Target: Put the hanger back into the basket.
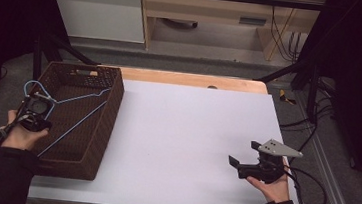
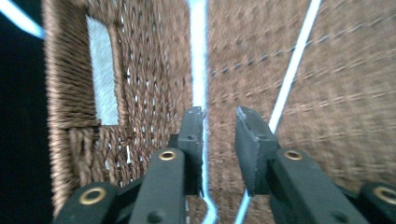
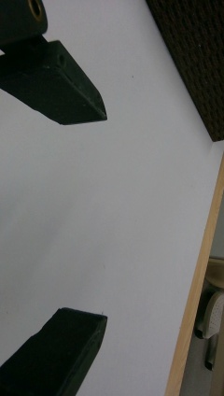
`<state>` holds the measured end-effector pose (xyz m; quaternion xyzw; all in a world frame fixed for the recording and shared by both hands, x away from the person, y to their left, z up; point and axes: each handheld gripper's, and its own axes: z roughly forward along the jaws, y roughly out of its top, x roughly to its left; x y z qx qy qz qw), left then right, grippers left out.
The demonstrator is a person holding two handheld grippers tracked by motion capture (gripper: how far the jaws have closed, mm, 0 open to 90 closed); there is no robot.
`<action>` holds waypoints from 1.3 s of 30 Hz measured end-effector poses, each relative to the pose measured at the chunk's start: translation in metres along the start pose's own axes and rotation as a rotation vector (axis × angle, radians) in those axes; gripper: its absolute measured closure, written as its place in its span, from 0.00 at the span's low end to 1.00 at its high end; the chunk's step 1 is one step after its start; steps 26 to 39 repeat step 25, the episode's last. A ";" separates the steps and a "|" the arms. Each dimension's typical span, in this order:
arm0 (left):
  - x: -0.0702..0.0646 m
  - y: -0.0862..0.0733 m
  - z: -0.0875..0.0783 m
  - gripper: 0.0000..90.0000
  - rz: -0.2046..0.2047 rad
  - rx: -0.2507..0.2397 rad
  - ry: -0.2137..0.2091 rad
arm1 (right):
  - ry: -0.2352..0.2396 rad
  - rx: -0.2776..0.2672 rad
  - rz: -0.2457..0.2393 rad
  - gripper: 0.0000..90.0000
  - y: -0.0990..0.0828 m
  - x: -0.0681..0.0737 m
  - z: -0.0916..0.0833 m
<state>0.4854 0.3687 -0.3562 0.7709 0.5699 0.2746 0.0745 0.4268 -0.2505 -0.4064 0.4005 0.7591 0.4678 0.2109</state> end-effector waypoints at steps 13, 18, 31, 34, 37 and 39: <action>-0.057 -0.020 -0.071 0.35 -0.022 -0.689 -0.413 | 0.003 -0.052 0.010 0.05 0.001 -0.001 -0.005; -0.088 -0.026 -0.073 0.18 0.002 -0.788 -0.548 | 0.007 -0.072 0.013 0.04 0.001 -0.001 -0.007; -0.127 -0.030 -0.057 0.07 0.027 -0.770 -0.604 | 0.008 -0.084 0.015 0.04 0.001 -0.002 -0.009; -0.127 -0.030 -0.057 0.07 0.027 -0.770 -0.604 | 0.008 -0.084 0.015 0.04 0.001 -0.002 -0.009; -0.127 -0.030 -0.057 0.07 0.027 -0.770 -0.604 | 0.008 -0.084 0.015 0.04 0.001 -0.002 -0.009; -0.127 -0.030 -0.057 0.07 0.027 -0.770 -0.604 | 0.008 -0.084 0.015 0.04 0.001 -0.002 -0.009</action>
